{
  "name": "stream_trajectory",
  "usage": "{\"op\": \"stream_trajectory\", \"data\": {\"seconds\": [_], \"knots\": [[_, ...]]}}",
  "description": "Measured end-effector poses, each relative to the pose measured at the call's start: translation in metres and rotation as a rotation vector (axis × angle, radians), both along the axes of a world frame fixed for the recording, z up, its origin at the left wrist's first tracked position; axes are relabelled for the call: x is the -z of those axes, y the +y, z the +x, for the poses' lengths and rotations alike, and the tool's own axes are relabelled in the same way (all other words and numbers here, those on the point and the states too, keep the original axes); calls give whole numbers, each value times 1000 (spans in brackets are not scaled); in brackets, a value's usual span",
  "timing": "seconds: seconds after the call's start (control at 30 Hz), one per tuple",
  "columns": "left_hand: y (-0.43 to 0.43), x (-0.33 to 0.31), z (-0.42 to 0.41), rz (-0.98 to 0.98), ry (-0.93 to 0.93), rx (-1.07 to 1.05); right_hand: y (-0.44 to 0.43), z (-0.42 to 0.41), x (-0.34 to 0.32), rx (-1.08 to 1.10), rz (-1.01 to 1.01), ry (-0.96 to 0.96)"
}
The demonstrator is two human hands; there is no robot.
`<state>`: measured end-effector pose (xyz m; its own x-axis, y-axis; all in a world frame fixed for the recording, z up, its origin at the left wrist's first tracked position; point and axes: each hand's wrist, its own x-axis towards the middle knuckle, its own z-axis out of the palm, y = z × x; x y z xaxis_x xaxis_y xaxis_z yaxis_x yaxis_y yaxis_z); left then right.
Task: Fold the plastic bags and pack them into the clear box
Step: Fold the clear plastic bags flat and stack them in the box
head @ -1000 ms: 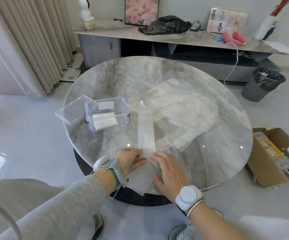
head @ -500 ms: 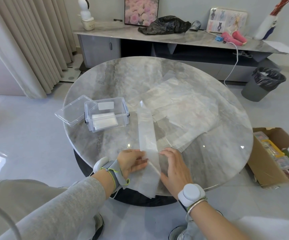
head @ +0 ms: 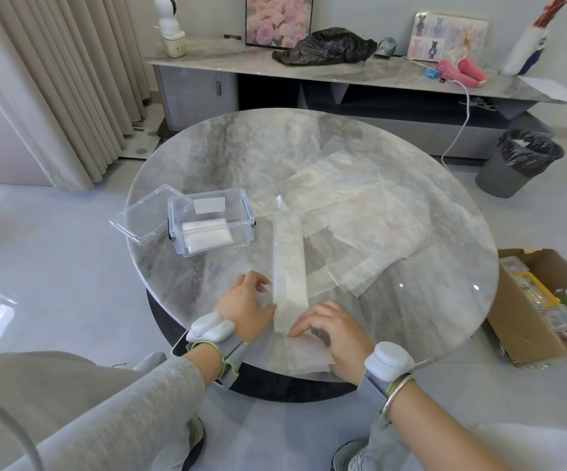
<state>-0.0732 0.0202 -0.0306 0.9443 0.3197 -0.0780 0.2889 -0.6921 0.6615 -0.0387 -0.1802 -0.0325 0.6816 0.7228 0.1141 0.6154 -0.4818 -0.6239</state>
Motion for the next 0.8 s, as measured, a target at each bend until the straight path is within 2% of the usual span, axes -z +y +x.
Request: {"op": "stream_trajectory", "data": {"seconds": [0.07, 0.17, 0.3, 0.4, 0.53, 0.8], "knots": [[4, 2, -3, -54, -100, 108, 4, 1, -1, 16, -18, 65], [9, 8, -9, -109, -80, 262, 8, 0, -4, -19, -94, 36], [15, 16, -13, 68, -118, 406, 2, -5, -5, -48, -181, -140], [16, 16, -14, 154, -170, 440, -5, -9, -1, -32, -236, -221], [13, 16, -15, 188, -176, 442, -7, -12, 2, -7, -200, -277], [10, 18, -17, 99, -160, 386, -4, -8, 7, 0, -170, -174]]}}
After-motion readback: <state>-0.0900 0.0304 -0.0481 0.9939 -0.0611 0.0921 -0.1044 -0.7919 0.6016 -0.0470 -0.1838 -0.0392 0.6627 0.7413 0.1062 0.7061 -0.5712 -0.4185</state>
